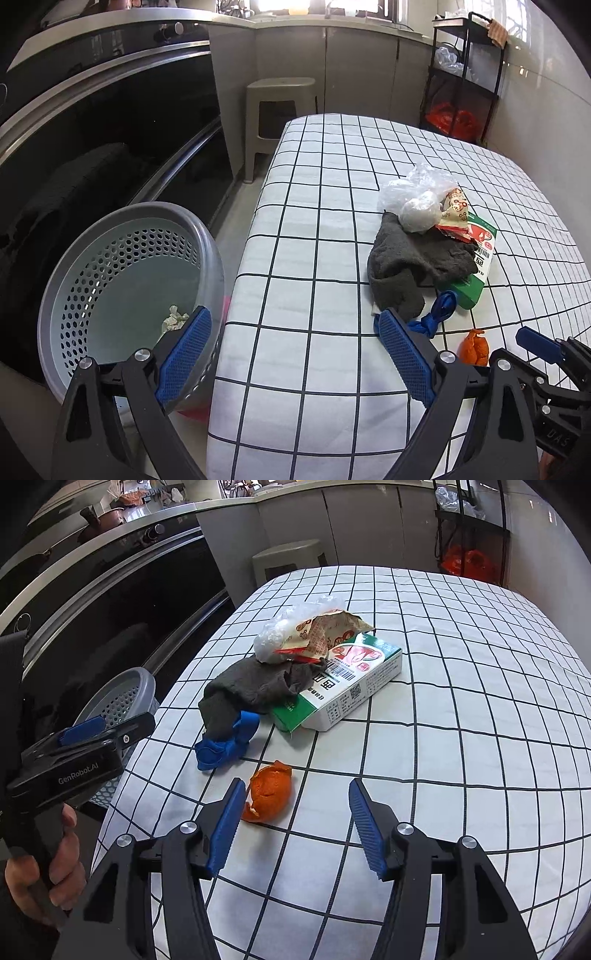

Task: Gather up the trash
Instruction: 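Move both open tools back toward the trash on the table, then grasp the orange peel with the right tool while the left tool grasps the blue ribbon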

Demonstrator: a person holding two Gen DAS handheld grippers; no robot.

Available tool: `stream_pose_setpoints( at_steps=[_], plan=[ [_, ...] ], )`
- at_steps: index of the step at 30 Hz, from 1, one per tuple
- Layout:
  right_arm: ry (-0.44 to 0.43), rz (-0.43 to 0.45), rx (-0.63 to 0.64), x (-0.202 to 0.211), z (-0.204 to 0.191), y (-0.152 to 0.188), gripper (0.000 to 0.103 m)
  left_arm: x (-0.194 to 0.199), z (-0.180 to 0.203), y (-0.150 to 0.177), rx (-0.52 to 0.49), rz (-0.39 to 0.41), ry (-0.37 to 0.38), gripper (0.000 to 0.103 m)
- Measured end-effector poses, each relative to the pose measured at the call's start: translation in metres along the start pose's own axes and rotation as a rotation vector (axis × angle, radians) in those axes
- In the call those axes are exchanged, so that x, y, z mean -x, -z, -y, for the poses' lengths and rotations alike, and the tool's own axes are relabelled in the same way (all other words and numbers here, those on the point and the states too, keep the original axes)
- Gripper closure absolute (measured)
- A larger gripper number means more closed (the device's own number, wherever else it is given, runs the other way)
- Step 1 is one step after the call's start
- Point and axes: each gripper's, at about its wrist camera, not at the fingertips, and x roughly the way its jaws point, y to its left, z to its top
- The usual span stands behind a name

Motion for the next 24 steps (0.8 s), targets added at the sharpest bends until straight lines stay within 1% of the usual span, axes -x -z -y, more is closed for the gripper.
stream_pose_setpoints(
  at_steps=[12, 19, 20, 22, 23, 24],
  plan=[
    [0.019, -0.044, 0.009, -0.018, -0.011, 0.003, 0.047, -0.002, -0.006, 0.004, 0.001, -0.014, -0.008, 0.013],
    [0.025, -0.051, 0.027, -0.024, -0.018, 0.002, 0.047, -0.002, -0.007, 0.005, 0.000, -0.016, -0.008, 0.013],
    [0.025, -0.051, 0.028, -0.024, -0.019, 0.002, 0.048, -0.001, -0.007, 0.005, 0.000, -0.016, -0.009, 0.013],
    [0.022, -0.055, 0.033, -0.025, -0.020, 0.002, 0.059, -0.001, -0.007, 0.005, -0.002, -0.015, -0.008, 0.013],
    [0.019, -0.057, 0.036, -0.026, -0.020, 0.001, 0.062, -0.001, -0.007, 0.005, -0.002, -0.015, -0.008, 0.013],
    [0.020, -0.057, 0.041, -0.026, -0.021, 0.002, 0.063, -0.001, -0.007, 0.005, -0.002, -0.016, -0.008, 0.013]
  ],
)
